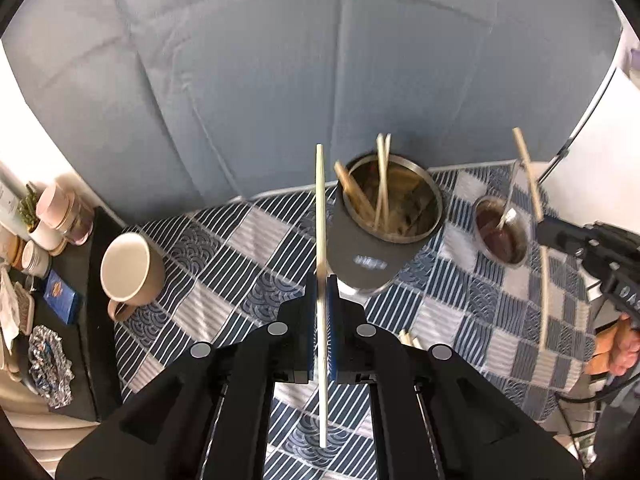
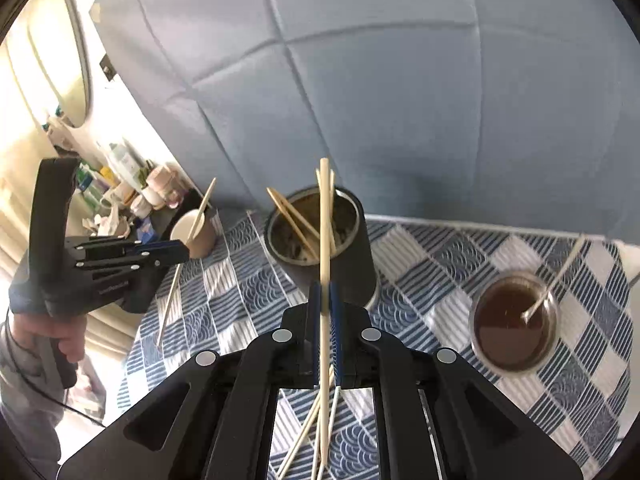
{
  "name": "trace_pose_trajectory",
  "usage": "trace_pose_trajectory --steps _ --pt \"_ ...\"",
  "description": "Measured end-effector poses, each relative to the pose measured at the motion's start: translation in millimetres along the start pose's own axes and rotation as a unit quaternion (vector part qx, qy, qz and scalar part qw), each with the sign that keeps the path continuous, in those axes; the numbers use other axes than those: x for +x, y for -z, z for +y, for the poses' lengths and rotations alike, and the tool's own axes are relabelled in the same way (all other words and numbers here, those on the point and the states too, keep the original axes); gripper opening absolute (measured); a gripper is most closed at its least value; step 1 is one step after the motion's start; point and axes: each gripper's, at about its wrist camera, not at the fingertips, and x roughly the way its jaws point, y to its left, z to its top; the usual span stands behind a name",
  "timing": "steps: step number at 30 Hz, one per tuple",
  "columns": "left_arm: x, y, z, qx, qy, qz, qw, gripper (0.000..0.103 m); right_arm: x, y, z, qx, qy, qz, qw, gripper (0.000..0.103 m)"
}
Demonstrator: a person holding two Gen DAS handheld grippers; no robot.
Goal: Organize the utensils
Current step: 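Lift both held sticks upright and carry them over the black holder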
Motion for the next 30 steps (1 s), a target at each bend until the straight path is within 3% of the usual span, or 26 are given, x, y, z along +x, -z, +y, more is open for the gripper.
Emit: trace_pose_trajectory --steps 8,11,22,30 --pt "-9.6 -28.2 -6.1 0.009 0.010 -0.041 0.9991 0.005 -6.1 -30.1 7.4 0.003 -0.017 -0.049 0.999 0.005" --pt "-6.1 -36.9 -12.1 0.019 -0.010 -0.050 0.9985 0.005 -4.7 -39.6 6.1 0.010 -0.017 -0.057 0.998 0.005" --pt "24.9 -75.3 -33.0 0.028 0.041 -0.060 0.9970 0.005 21.7 -68.1 -9.2 0.022 -0.011 -0.059 0.998 0.005" --pt "41.7 -100.2 -39.9 0.036 0.067 -0.111 0.9909 0.005 49.6 -63.8 -35.0 0.039 -0.002 -0.036 0.999 0.006"
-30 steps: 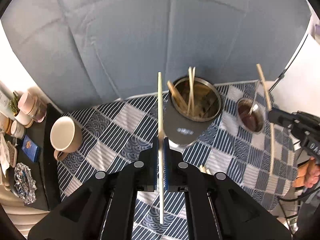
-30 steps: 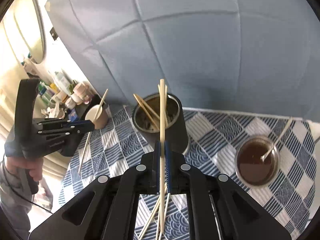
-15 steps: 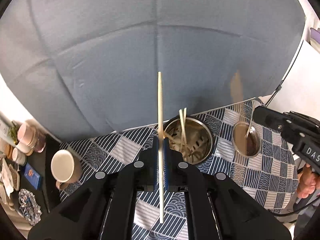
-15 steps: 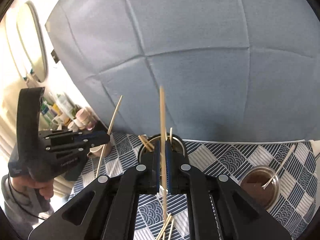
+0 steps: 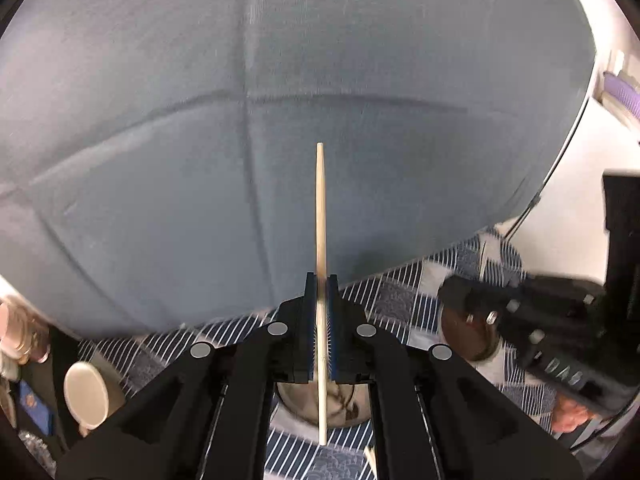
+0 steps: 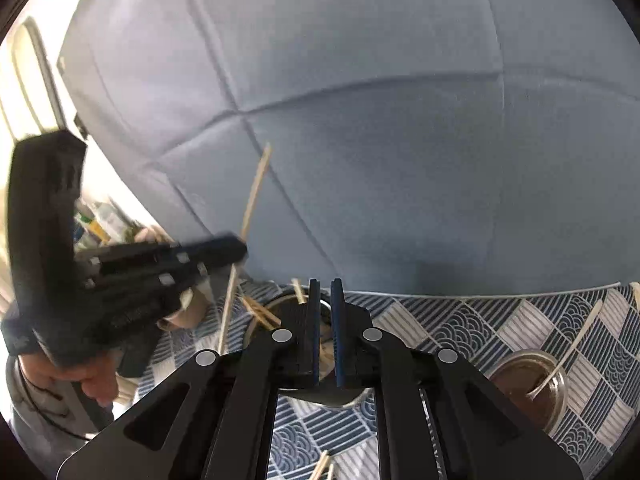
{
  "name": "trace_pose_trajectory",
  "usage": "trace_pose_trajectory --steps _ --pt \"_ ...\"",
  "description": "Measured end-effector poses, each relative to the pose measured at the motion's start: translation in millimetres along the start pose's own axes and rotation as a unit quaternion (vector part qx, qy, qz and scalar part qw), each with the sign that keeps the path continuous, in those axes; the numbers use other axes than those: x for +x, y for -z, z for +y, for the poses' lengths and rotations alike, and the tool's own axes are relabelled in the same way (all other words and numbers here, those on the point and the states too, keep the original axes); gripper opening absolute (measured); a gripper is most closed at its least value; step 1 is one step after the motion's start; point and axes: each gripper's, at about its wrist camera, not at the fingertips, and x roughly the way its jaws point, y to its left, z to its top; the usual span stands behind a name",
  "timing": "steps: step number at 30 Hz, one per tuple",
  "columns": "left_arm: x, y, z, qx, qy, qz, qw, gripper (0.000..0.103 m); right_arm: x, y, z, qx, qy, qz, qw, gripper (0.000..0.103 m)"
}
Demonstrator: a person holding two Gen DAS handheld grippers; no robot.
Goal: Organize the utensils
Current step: 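Lift both held sticks upright and carry them over the black holder, then open the left gripper over the holder while the right gripper releases its stick, then move both open grippers back down to the remaining sticks on the cloth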
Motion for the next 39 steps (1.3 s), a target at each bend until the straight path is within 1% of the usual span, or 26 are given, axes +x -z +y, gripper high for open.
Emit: trace_pose_trajectory --steps 2,5,8,11,14,15,16,18,20,22,23,26,28,30,34,35,37,38,39 --pt "3.7 -0.8 1.0 -0.004 0.013 -0.021 0.9997 0.005 6.0 4.7 -8.6 0.009 0.004 0.015 1.000 0.006" --pt "12.4 1.4 1.4 -0.009 0.023 -0.039 0.9989 0.005 13.9 11.5 -17.7 0.017 0.012 0.026 0.999 0.006" --pt "22.7 8.9 2.2 -0.014 0.032 -0.046 0.9983 0.005 20.5 17.3 -25.3 0.027 0.019 0.035 0.999 0.007" --pt "32.3 18.6 6.4 -0.023 0.038 -0.037 0.9983 0.005 24.1 20.9 -28.9 0.031 0.021 0.040 0.998 0.008" --pt "36.3 22.3 6.9 -0.023 0.034 -0.034 0.9986 0.005 27.1 22.9 -28.9 0.032 0.021 0.044 0.998 0.007" --pt "36.7 24.0 6.8 -0.021 0.032 -0.032 0.9988 0.008 27.6 23.2 -28.3 0.033 0.020 0.046 0.998 0.008" --pt "37.1 24.8 6.0 -0.017 0.028 -0.027 0.9991 0.017 28.1 23.6 -27.5 0.032 0.020 0.047 0.998 0.008" --pt "35.1 24.9 5.1 -0.009 0.015 -0.027 0.9995 0.029 29.8 24.2 -25.8 0.031 0.018 0.048 0.998 0.008" --pt "29.1 25.0 7.0 -0.008 0.013 -0.030 0.9994 0.031 30.0 24.5 -22.6 0.028 0.015 0.050 0.998 0.008" --pt "25.3 25.3 8.2 -0.009 0.009 -0.031 0.9994 0.038 29.3 24.5 -19.6 0.027 0.014 0.052 0.998 0.008" --pt "22.4 25.6 8.8 -0.008 0.007 -0.035 0.9993 0.039 28.8 24.8 -18.5 0.028 0.013 0.052 0.998 0.008" --pt "13.2 28.1 9.1 -0.009 0.001 -0.038 0.9992 0.046 25.3 25.3 -16.1 0.026 0.013 0.054 0.998 0.009" --pt "9.7 30.0 9.0 -0.011 -0.001 -0.037 0.9993 0.052 22.9 25.8 -15.7 0.026 0.014 0.055 0.998 0.009" --pt "6.3 33.1 10.3 -0.015 -0.003 -0.032 0.9994 0.054 20.0 27.4 -15.8 0.032 0.010 0.060 0.998 0.009" --pt "1.3 40.6 10.2 -0.023 -0.012 -0.026 0.9993 0.063 14.5 31.2 -16.7 0.041 0.007 0.066 0.997 0.009" --pt "-0.4 42.2 10.6 -0.023 -0.016 -0.025 0.9993 0.064 13.1 32.5 -16.2 0.042 0.008 0.069 0.997 0.011" --pt "-4.7 46.3 10.6 -0.022 -0.031 -0.027 0.9989 0.073 9.3 35.9 -14.9 0.043 0.013 0.072 0.996 0.020" --pt "-7.1 49.1 10.2 -0.021 -0.038 -0.026 0.9987 0.074 8.4 37.4 -14.8 0.043 0.014 0.073 0.996 0.026" --pt "-8.5 51.2 10.0 -0.020 -0.039 -0.025 0.9987 0.075 6.4 39.4 -13.2 0.041 0.016 0.073 0.996 0.027"
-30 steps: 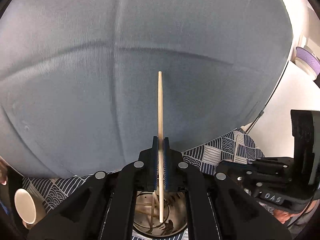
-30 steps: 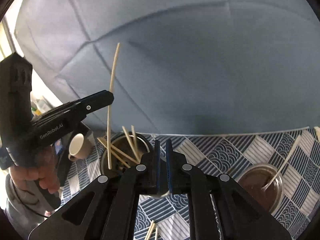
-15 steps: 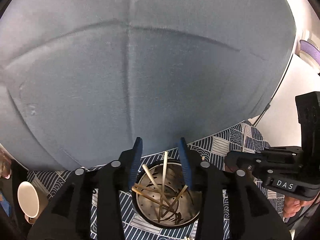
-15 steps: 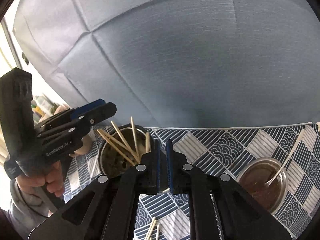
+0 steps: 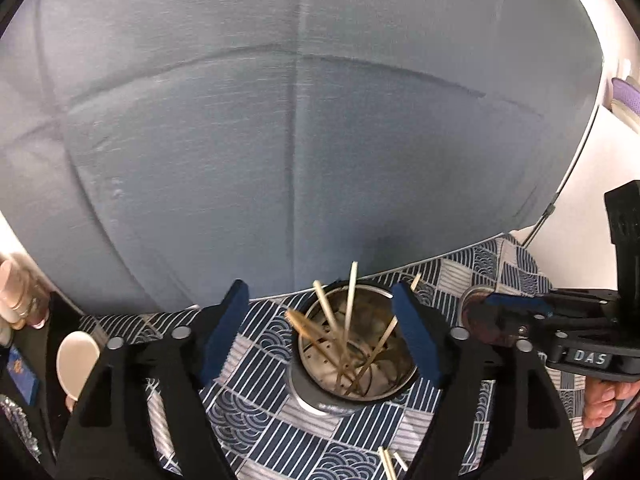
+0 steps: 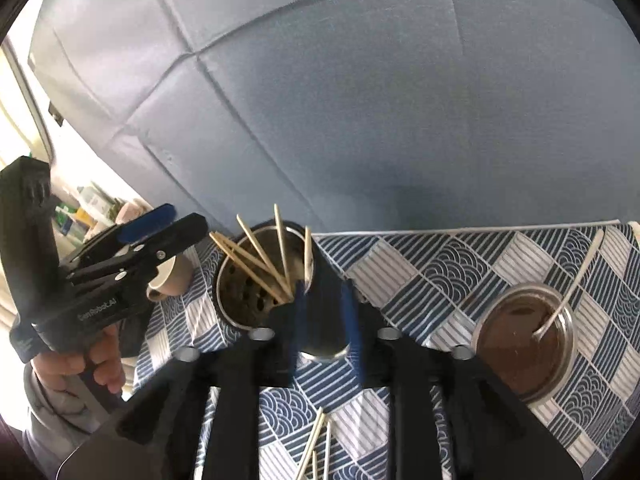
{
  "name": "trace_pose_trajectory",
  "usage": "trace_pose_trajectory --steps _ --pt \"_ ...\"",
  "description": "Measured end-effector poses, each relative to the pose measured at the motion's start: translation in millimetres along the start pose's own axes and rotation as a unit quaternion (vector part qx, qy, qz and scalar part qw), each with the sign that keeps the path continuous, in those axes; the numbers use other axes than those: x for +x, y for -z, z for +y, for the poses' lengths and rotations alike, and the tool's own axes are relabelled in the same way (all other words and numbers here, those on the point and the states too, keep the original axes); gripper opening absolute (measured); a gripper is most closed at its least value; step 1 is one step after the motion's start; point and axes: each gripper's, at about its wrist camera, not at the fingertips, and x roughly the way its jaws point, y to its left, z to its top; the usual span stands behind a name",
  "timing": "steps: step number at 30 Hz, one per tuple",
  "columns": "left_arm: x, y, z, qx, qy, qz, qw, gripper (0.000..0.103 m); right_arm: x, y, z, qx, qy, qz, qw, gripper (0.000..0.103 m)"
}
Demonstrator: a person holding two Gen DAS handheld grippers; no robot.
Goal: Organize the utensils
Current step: 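Move both open grippers back down to the remaining sticks on the cloth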
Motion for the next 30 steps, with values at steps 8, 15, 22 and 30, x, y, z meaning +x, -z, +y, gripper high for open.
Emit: trace_pose_trajectory --steps 8,15,22,30 --pt "-7.6 22.4 -1.5 -0.004 -0.010 0.013 0.9999 0.080 -2.0 25.7 -2.3 -0.001 0.022 0.023 1.000 0.033" --pt "-6.1 43.9 -0.8 -0.009 -0.014 0.037 0.9992 0.084 2.4 55.2 -14.0 0.012 0.030 0.042 0.999 0.039" --pt "1.6 64.1 -2.6 -0.016 -0.020 0.065 0.9976 0.086 11.1 94.8 -34.0 0.035 0.046 0.083 0.995 0.049" --pt "12.8 86.1 -8.1 -0.023 -0.024 0.097 0.9947 0.091 24.1 150.8 -72.1 0.102 0.067 0.143 0.982 0.053"
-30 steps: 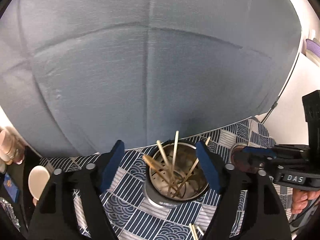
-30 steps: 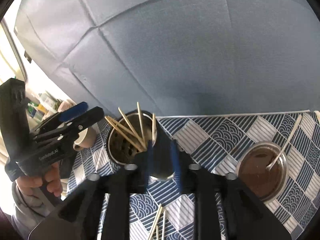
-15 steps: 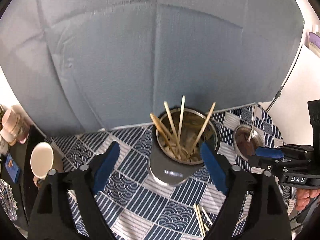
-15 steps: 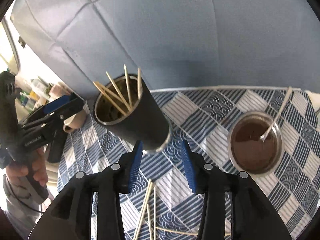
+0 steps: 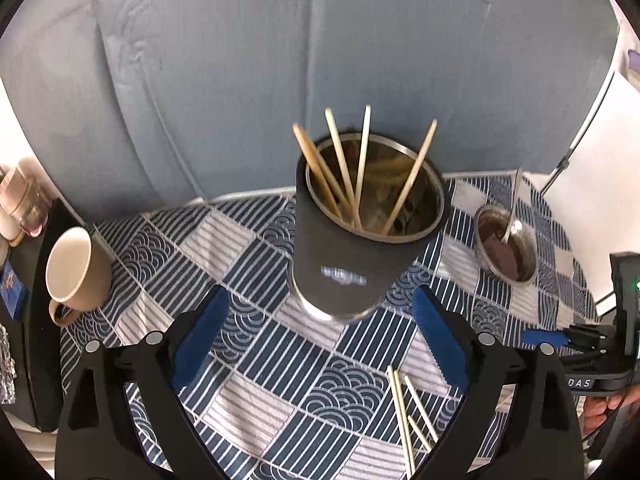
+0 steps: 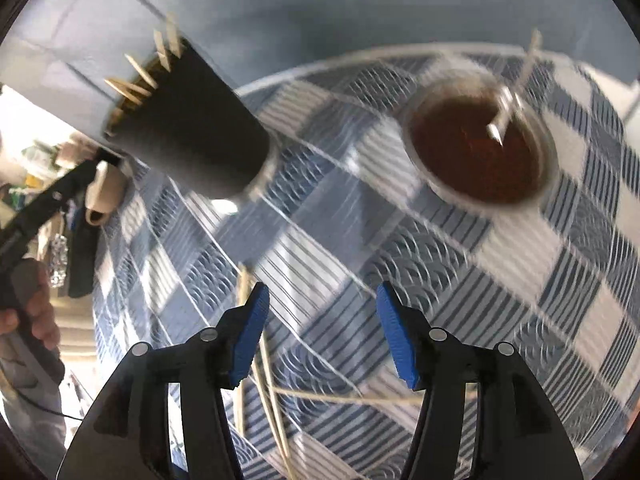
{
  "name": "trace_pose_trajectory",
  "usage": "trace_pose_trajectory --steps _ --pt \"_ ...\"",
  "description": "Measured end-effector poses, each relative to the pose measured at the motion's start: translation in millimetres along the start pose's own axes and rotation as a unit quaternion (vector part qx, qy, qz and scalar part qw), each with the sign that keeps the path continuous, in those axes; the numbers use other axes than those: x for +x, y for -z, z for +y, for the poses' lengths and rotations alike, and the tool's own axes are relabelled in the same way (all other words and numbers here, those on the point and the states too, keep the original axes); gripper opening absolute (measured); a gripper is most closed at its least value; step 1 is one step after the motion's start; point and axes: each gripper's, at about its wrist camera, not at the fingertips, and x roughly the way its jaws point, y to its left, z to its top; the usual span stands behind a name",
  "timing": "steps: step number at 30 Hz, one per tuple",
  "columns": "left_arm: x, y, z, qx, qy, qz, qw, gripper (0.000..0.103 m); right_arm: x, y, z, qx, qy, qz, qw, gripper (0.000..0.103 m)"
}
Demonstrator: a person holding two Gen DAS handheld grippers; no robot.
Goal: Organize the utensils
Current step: 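Move both open grippers back down to the remaining sticks on the cloth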
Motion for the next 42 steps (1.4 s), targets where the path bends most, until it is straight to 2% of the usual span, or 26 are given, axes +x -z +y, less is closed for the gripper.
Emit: trace_pose_trajectory --steps 5,9,15,21,28,34,42 --pt "10.1 15.0 -4.3 -0.011 -0.009 0.014 0.9998 0.096 14.3 25.2 -25.9 0.036 0.012 0.028 0.999 0.052" --pt "26.6 35.7 -11.2 -0.016 0.000 0.052 0.9985 0.096 23.9 39.5 -31.4 0.036 0.014 0.039 0.999 0.053" --pt "49.5 66.8 -27.3 0.031 -0.029 0.097 0.9944 0.096 37.6 48.9 -10.9 -0.025 0.024 0.048 0.998 0.052" --pt "69.9 93.7 -30.8 0.032 -0.029 0.143 0.9887 0.096 52.4 57.6 23.0 -0.112 0.034 0.045 0.992 0.053" --pt "84.0 93.2 -31.5 0.019 -0.022 0.153 0.9878 0.096 69.2 65.8 55.5 -0.190 0.051 0.017 0.980 0.054" --pt "94.8 90.3 -36.6 0.034 -0.030 0.156 0.9866 0.096 71.9 59.7 59.0 -0.185 0.034 0.004 0.982 0.053" --pt "101.9 93.3 -33.0 0.012 -0.023 0.165 0.9859 0.097 80.3 60.3 74.6 -0.205 0.055 -0.011 0.977 0.054"
